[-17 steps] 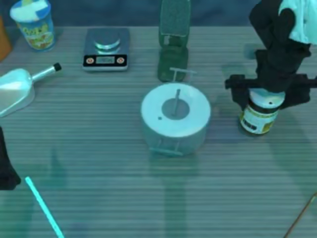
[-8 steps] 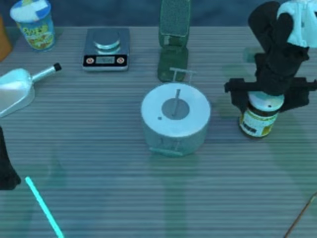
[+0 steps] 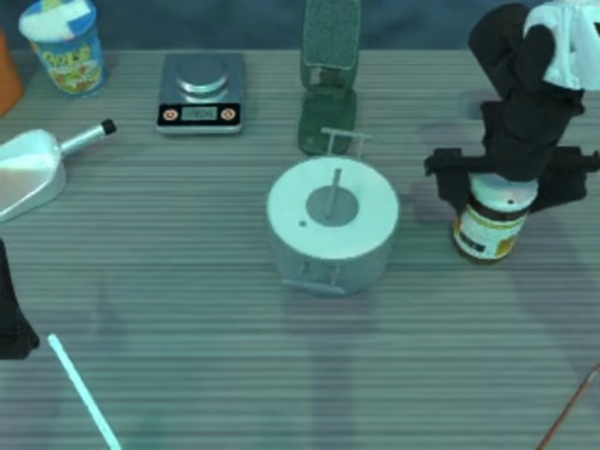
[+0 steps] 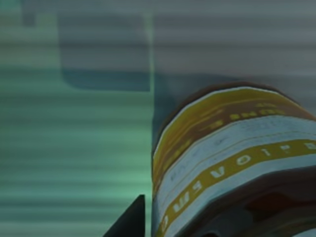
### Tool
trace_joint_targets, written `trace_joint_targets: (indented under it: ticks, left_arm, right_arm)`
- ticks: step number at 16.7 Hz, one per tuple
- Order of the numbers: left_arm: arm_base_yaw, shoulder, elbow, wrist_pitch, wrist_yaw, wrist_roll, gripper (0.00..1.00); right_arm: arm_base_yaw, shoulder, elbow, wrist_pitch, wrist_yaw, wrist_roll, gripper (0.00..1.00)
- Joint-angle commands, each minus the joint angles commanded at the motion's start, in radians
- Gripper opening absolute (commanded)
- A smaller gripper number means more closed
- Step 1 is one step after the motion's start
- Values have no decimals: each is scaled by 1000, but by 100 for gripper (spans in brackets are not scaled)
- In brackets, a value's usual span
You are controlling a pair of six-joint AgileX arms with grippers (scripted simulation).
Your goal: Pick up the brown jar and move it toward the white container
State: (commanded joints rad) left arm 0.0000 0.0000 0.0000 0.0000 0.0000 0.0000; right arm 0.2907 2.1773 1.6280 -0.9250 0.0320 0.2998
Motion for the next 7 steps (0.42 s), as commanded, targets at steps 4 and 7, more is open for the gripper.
trace_joint_targets:
  ticks: [4, 7]
  left_arm:
    - [0, 0, 0, 0, 0, 0, 100]
    - [0, 0, 0, 0, 0, 0, 100]
  right_arm:
    - [0, 0, 0, 0, 0, 0, 100]
    - [0, 0, 0, 0, 0, 0, 100]
